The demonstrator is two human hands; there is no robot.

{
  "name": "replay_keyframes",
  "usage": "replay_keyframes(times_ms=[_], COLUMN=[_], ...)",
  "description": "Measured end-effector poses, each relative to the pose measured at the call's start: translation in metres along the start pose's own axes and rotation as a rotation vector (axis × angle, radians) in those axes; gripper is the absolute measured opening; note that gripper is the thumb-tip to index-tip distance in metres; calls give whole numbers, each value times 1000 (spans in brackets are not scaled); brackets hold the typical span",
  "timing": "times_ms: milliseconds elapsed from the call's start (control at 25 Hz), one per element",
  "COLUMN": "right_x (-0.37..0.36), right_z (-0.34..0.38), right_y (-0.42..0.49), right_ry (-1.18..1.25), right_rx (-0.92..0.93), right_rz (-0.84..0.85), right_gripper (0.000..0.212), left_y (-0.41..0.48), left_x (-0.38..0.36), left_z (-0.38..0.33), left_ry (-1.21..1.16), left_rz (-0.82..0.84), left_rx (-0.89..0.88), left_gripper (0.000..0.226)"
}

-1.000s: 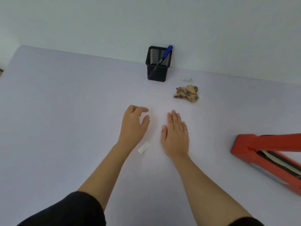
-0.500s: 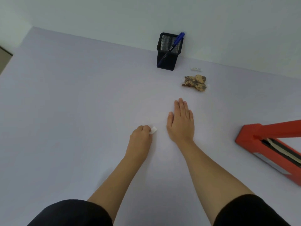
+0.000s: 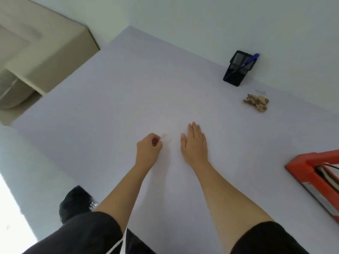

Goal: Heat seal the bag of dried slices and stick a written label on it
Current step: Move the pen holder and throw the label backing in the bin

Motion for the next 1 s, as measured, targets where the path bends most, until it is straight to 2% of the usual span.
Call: replay_keyframes(times_ms=[160,240,320,400,560,720,880,1000], right_x=[-51,-82,-153,-187,-195,-308,-406,-491], right_z=[75,103,185,223,232,287,248,210], right_y=[-80,-119,-186,-207,-202,-252,-229,-205], right_ry=[26,62,31,-1,-71,-125,-250,-337], right_rx=[166,209,290,309,416,463,337,253], right_rz=[63,92,204,216,119,274,283,360], right_gripper=[52,62,69,63,53,51,49,50], left_y=[-51,-76,-120,-134,-142,-179,-187,-184], left_x=[82,128,223,263,268,306,273,235], left_z=[52,83,168,222,228,358,469,564], left_ry=[-3,-20,-64,-73,-104,-70,-88,-6], left_rz=[-136,-252,-419,-473,-456,-390,-263,-203], left_rx=[73,151,272,331,325,447,544,578], left_gripper=[6,6,6,7,12,13,21,16])
Point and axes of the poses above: each hand's wrist, its own y-axis towards the middle knuckle, its own x-axis out of the back of the hand, z = x × y, the point moved 7 cm from there along y, towards the middle knuckle, and after that the axes turned 11 degrees about -x, right-handed, at the moved point
